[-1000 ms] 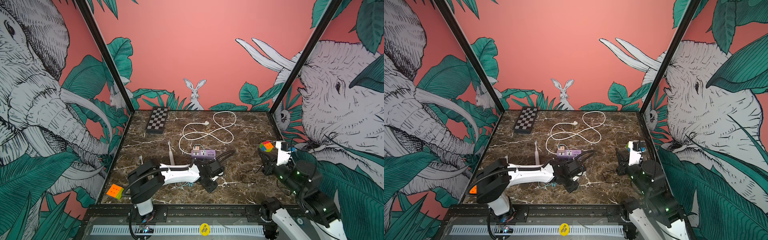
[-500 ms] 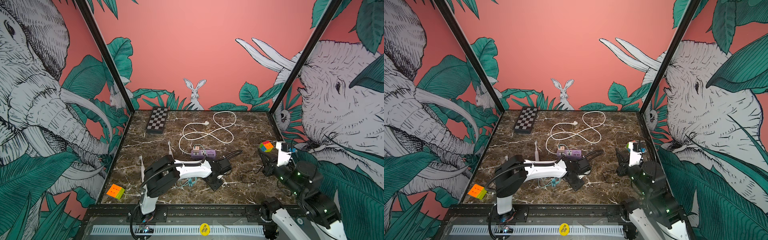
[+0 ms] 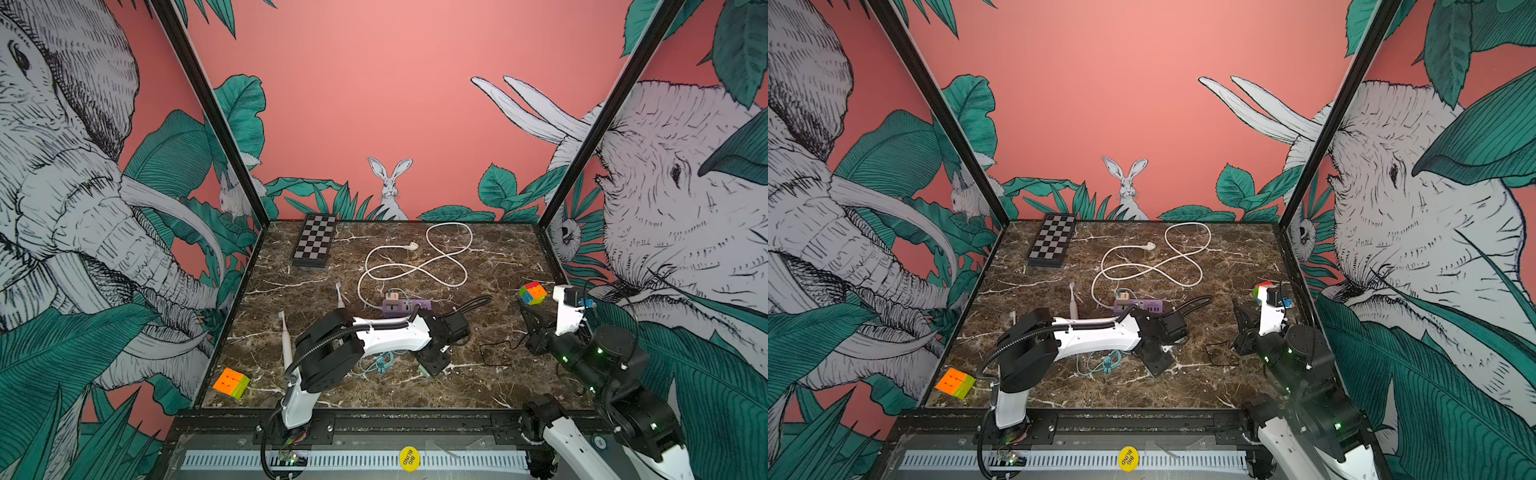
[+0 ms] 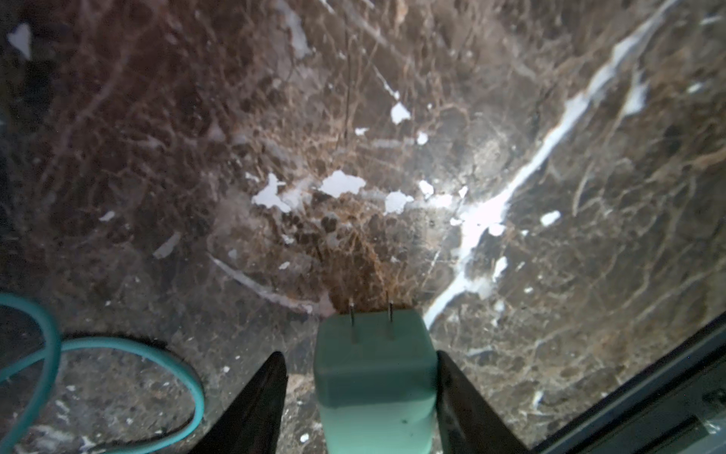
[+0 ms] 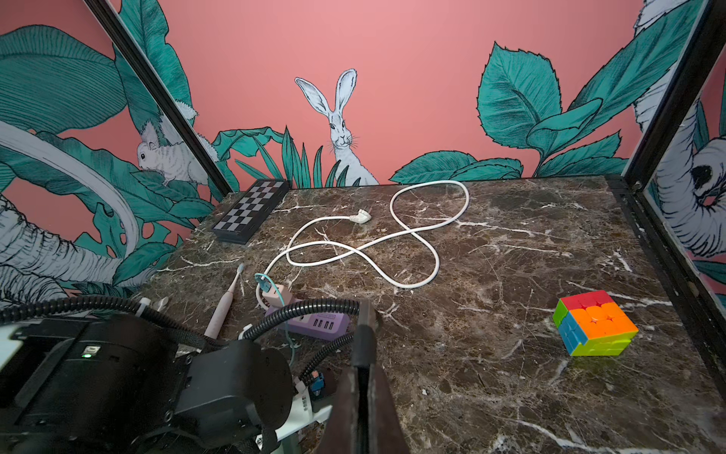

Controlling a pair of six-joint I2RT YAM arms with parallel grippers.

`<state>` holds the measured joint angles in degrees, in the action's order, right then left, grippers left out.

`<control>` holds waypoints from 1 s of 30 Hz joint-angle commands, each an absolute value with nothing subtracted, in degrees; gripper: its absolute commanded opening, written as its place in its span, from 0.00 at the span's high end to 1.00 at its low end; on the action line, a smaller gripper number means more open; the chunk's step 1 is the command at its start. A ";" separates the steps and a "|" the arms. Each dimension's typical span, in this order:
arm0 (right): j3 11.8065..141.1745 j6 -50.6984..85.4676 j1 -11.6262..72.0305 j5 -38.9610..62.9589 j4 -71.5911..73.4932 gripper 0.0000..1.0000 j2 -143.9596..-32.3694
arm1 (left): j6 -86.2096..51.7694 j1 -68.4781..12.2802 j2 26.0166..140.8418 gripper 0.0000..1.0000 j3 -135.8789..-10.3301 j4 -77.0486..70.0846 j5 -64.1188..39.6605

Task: Charge the electric toothbrush
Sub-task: Place the plug at the center of the board, then pick up the plug from the center of the board.

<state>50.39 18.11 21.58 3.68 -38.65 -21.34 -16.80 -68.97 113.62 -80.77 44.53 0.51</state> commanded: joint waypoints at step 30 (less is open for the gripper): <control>50.71 16.88 21.36 13.36 -34.40 1.00 -22.48 | -42.65 -57.79 97.98 1.00 -96.16 59.22 0.75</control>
<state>50.41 16.49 21.58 9.26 -39.33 -21.93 -32.58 -61.04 101.08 -93.67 53.52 4.93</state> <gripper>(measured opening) 0.052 0.430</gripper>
